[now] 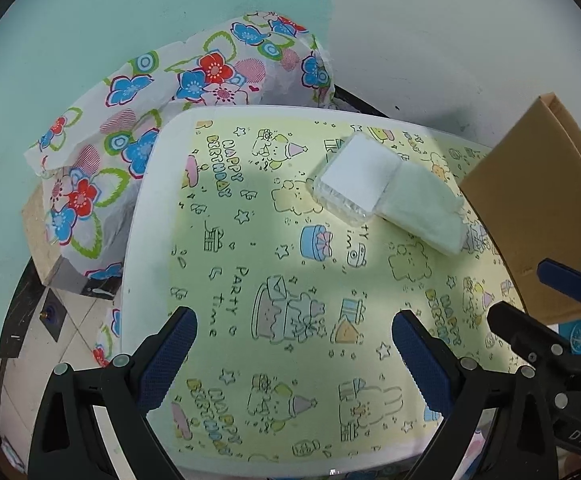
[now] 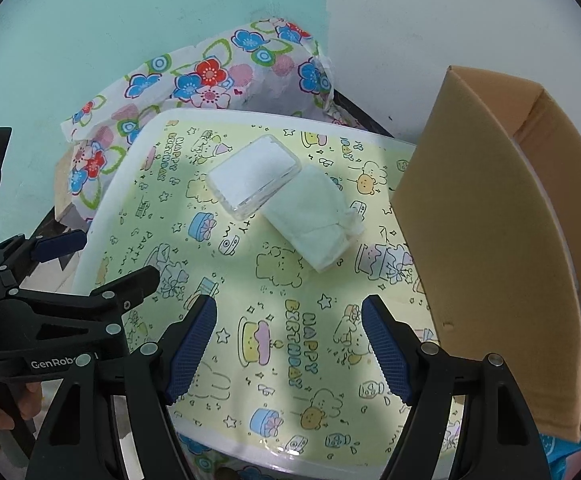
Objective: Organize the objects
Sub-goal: 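Close the left tool on the clear plastic box while the right tool grasps the tissue pack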
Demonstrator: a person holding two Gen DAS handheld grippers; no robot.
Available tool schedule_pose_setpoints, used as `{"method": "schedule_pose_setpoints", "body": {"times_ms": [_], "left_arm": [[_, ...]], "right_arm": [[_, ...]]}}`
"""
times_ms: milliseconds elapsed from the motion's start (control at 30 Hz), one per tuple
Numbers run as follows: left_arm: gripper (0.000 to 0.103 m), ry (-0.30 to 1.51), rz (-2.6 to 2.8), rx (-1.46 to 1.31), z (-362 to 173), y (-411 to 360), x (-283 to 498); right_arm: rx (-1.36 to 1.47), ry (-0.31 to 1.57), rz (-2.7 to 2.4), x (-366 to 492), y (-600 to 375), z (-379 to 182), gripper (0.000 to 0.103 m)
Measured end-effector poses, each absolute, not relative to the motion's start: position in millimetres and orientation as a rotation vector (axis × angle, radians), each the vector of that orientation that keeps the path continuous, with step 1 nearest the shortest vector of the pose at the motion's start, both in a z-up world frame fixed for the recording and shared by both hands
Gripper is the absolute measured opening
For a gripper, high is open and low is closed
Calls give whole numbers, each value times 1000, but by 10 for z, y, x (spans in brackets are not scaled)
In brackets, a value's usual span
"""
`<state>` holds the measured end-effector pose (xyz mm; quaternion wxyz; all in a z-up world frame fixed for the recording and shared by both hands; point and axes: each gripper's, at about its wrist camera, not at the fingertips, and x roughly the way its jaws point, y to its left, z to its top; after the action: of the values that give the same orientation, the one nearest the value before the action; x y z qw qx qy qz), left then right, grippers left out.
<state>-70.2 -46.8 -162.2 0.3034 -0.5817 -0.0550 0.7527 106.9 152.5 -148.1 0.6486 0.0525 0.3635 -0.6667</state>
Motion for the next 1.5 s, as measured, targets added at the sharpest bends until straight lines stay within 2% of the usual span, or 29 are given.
{"method": "schedule_pose_setpoints", "body": {"times_ms": [433,967,1233,1433,1500], "left_arm": [[99,-112,1968,-1552,-1760,-118,-1025],[99,30,1930,-1533,-2041,386,-1377],[99,158,1943,-1474,-2084,585,-1404],[99,246,1924,-1420,-2115,691,-1468],[99,231,1923,-1417,-2118,698,-1502]], "right_arm": [[167,818,-1534,939,1067,-1406,78],[183,849,-1505,805,588,-1457,78],[161,885,-1502,775,486,-1532,77],[202,841,-1486,715,405,-1545,77],[191,848,-1472,737,391,-1567,74]]}}
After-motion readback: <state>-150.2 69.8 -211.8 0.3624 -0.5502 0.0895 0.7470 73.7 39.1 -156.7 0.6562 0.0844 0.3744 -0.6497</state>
